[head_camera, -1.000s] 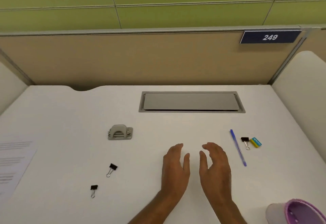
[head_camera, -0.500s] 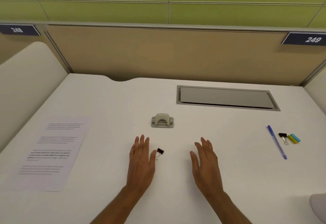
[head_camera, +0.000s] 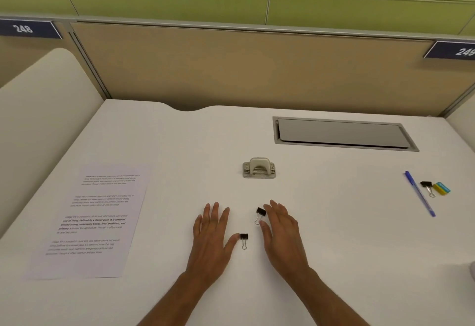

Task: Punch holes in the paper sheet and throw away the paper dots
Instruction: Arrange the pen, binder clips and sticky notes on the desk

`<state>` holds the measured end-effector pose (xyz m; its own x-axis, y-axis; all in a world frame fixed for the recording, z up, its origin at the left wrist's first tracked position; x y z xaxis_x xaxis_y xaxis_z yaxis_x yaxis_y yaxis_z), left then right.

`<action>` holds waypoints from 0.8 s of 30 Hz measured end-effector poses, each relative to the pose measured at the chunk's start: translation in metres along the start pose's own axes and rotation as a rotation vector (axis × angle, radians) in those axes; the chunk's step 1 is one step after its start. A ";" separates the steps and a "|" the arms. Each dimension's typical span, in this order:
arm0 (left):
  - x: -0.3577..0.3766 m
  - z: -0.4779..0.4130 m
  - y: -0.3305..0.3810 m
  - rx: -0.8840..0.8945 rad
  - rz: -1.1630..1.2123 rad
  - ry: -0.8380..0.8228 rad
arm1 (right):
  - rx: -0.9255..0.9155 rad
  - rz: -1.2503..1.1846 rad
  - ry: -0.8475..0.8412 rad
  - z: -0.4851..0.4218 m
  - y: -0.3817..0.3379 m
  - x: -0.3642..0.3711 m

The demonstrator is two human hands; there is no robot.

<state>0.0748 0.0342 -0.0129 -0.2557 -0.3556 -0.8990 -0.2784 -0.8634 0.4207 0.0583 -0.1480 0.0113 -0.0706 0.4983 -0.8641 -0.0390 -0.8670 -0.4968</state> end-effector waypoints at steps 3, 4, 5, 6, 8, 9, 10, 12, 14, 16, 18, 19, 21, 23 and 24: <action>-0.004 0.003 0.008 -0.043 -0.004 0.115 | -0.016 0.030 0.146 -0.002 -0.004 -0.009; -0.008 0.004 0.012 -0.057 0.007 0.172 | 0.002 0.024 0.190 -0.004 -0.003 -0.012; -0.012 0.005 0.016 -0.067 0.020 0.220 | 0.024 0.014 0.213 -0.006 -0.001 -0.013; -0.015 0.006 0.021 -0.077 0.039 0.256 | 0.042 0.009 0.219 -0.008 0.000 -0.012; -0.017 0.006 0.027 -0.097 0.080 0.272 | 0.055 0.010 0.203 -0.015 0.001 -0.009; -0.014 0.005 0.029 -0.108 0.095 0.257 | 0.057 0.008 0.190 -0.018 0.001 -0.007; -0.011 0.005 0.030 -0.121 0.104 0.236 | 0.059 0.005 0.181 -0.021 0.001 -0.006; -0.006 0.005 0.030 -0.145 0.105 0.209 | 0.053 0.012 0.168 -0.025 0.000 -0.003; -0.003 0.003 0.031 -0.151 0.096 0.204 | 0.050 0.036 0.162 -0.028 0.000 -0.001; -0.002 0.001 0.032 -0.149 0.094 0.201 | 0.060 0.038 0.147 -0.031 0.000 0.001; -0.002 0.000 0.036 -0.138 0.092 0.202 | 0.072 0.026 0.128 -0.033 0.001 0.003; -0.003 0.000 0.038 -0.136 0.088 0.203 | 0.073 0.025 0.126 -0.033 0.000 0.003; -0.003 0.001 0.041 -0.138 0.076 0.203 | 0.072 0.020 0.120 -0.033 -0.001 0.004; -0.002 0.002 0.042 -0.148 0.069 0.197 | 0.071 0.014 0.123 -0.032 -0.002 0.006; -0.001 0.003 0.042 -0.153 0.067 0.191 | 0.071 0.015 0.127 -0.031 -0.002 0.007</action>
<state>0.0607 -0.0009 0.0061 -0.0853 -0.4627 -0.8824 -0.1191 -0.8746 0.4701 0.0892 -0.1428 0.0035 0.0544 0.4776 -0.8769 -0.1095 -0.8701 -0.4806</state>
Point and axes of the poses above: each hand's wrist, its own z-axis away from the middle knuckle, its own x-axis out of the palm, y = z × x, the point moved 8 cm from there along -z, towards the middle knuckle, and after that the axes turned 11 degrees about -y, right-handed, at the moved point
